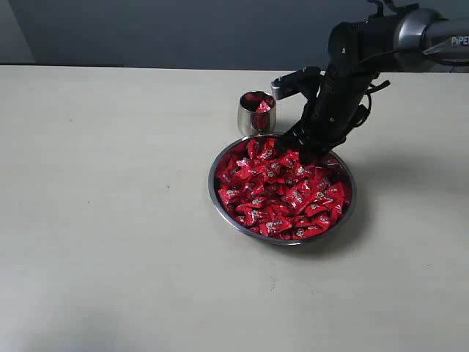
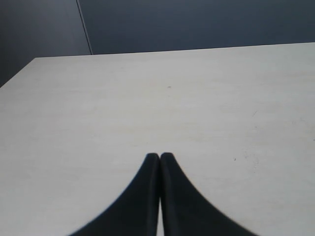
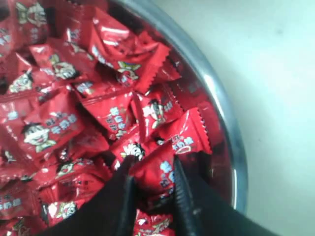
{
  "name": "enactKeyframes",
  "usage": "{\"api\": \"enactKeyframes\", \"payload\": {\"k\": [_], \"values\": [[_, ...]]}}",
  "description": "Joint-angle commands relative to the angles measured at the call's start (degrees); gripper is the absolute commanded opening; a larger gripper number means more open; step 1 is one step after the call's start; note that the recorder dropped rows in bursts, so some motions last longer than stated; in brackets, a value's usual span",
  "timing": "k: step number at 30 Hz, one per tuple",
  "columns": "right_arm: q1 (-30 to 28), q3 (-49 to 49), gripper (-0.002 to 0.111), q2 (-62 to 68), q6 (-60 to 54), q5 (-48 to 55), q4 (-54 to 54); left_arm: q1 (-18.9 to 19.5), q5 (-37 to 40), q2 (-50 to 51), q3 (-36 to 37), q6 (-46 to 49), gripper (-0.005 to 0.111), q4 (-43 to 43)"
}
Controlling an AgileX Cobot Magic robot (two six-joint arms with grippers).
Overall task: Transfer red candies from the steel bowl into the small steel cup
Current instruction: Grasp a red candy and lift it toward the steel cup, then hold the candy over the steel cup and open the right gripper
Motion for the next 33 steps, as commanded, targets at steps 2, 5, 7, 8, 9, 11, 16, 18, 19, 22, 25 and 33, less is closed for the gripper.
{"api": "enactKeyframes", "payload": {"k": [2, 5, 7, 8, 9, 11, 16, 18, 19, 22, 25, 33], "values": [[-0.2, -0.3, 0.008, -2.8, 0.0, 0.5, 0.0, -0.4, -0.4, -0.3, 0.3, -0.1, 0.000, 0.1], [-0.2, -0.3, 0.008, -3.7, 0.0, 0.3, 1.2, -0.4, -0.4, -0.3, 0.3, -0.1, 0.000, 0.1], [-0.2, -0.8, 0.008, -4.3, 0.0, -0.2, 3.1, -0.4, -0.4, -0.3, 0.3, -0.1, 0.000, 0.1], [-0.2, -1.6, 0.008, -4.6, 0.0, -0.2, 4.0, -0.4, -0.4, -0.3, 0.3, -0.1, 0.000, 0.1], [-0.2, -2.2, 0.008, -4.7, 0.0, -0.2, 5.1, -0.4, -0.4, -0.3, 0.3, -0.1, 0.000, 0.1], [-0.2, -4.8, 0.008, -4.8, -0.1, -0.3, 6.5, -0.4, -0.4, -0.3, 0.3, -0.1, 0.000, 0.1], [-0.2, -11.3, 0.008, -4.1, -0.1, -3.7, 7.2, -0.4, -0.4, -0.3, 0.3, -0.1, 0.000, 0.1], [-0.2, -14.4, 0.008, -2.5, -0.1, -3.7, 7.5, -0.4, -0.4, -0.3, 0.3, -0.1, 0.000, 0.1], [-0.2, -15.6, 0.008, -1.8, -0.1, -3.6, 7.8, -0.4, -0.4, -0.3, 0.3, -0.1, 0.000, 0.1], [-0.2, -19.2, 0.008, 1.4, -0.5, -3.3, 10.5, -0.4, -0.4, -0.3, 0.3, -0.1, 0.000, 0.1], [-0.2, -22.2, 0.008, 4.5, -0.8, -2.7, 12.3, -0.4, -0.4, -0.3, 0.3, -0.1, 0.000, 0.1], [-0.2, -25.5, 0.008, 8.6, -5.0, -2.3, 18.8, -0.4, -0.4, -0.3, 0.3, -0.1, 0.000, 0.1]]}}
